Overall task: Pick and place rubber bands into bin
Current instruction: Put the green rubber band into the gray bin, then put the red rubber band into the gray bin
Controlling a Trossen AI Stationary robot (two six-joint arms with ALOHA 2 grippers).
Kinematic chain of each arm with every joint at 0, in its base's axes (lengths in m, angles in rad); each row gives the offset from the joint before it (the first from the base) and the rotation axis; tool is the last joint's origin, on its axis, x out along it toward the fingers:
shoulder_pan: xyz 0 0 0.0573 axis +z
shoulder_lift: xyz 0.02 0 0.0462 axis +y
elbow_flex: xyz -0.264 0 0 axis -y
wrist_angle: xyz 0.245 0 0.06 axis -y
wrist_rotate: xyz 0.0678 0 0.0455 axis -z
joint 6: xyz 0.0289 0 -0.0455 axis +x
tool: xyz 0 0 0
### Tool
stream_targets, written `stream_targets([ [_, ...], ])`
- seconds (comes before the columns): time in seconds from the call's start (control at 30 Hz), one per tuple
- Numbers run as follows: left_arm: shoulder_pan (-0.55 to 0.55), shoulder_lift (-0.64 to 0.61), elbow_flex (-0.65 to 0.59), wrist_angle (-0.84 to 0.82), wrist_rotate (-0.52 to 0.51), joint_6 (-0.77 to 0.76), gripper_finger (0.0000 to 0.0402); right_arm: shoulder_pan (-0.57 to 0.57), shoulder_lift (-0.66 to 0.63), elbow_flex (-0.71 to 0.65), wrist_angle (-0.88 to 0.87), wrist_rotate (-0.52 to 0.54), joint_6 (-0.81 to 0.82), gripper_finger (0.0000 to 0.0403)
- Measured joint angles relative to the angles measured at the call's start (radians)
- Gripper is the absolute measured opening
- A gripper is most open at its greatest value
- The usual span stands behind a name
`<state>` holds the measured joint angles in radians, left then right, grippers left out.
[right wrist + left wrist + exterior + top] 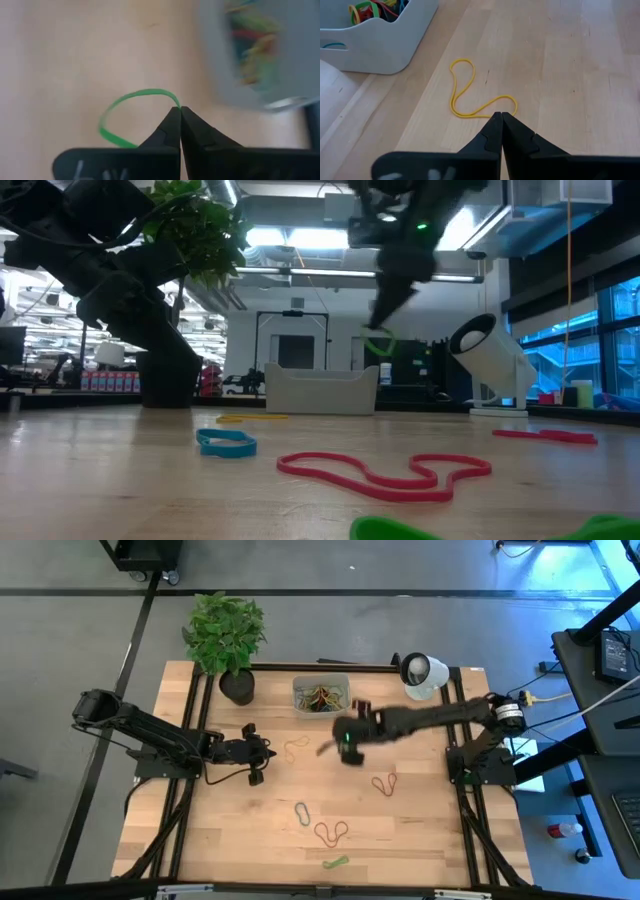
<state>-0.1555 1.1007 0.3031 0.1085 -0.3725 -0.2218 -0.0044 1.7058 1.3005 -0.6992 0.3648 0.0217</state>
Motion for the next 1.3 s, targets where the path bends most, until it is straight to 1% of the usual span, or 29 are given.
stream_targets([
  [0.17, 0.0, 0.0, 0.0, 0.0, 0.0, 0.025, 0.0003, -0.194, 0.004, 0.051, 0.167, 0.002, -0.135, 0.0001],
  [0.2, 0.0, 0.0, 0.0, 0.0, 0.0, 0.026, 0.0002, -0.23, 0.007, 0.061, 0.204, -0.01, -0.151, 0.0001],
  [0.3, 0.0, 0.0, 0.0, 0.0, 0.0, 0.027, 0.0001, -0.332, 0.027, 0.066, 0.297, -0.091, -0.183, 0.0001],
  [0.4, 0.0, 0.0, 0.0, 0.001, -0.002, 0.027, 0.0003, -0.407, 0.066, 0.066, 0.343, -0.14, -0.181, 0.0001],
  [0.5, 0.0, 0.0, 0.0, 0.001, -0.008, 0.027, 0.0003, -0.455, 0.125, 0.066, 0.346, -0.17, -0.172, 0.0001],
  [0.67, 0.0, 0.0, 0.0, 0.001, -0.008, 0.051, 0.0002, -0.478, 0.233, 0.065, 0.374, -0.185, -0.173, 0.0013],
  [0.8, 0.0, 0.0, 0.0, 0.001, -0.001, 0.052, 0.0002, -0.479, 0.273, 0.065, 0.388, -0.183, -0.184, 0.0031],
  [1.13, 0.0, 0.0, 0.0, 0.001, -0.002, 0.052, 0.0001, -0.479, 0.256, 0.065, 0.365, -0.183, -0.182, 0.0108],
  [1.3, 0.0, 0.0, 0.0, 0.001, -0.003, 0.052, 0.0003, -0.479, 0.225, 0.065, 0.303, -0.183, -0.182, 0.0119],
])
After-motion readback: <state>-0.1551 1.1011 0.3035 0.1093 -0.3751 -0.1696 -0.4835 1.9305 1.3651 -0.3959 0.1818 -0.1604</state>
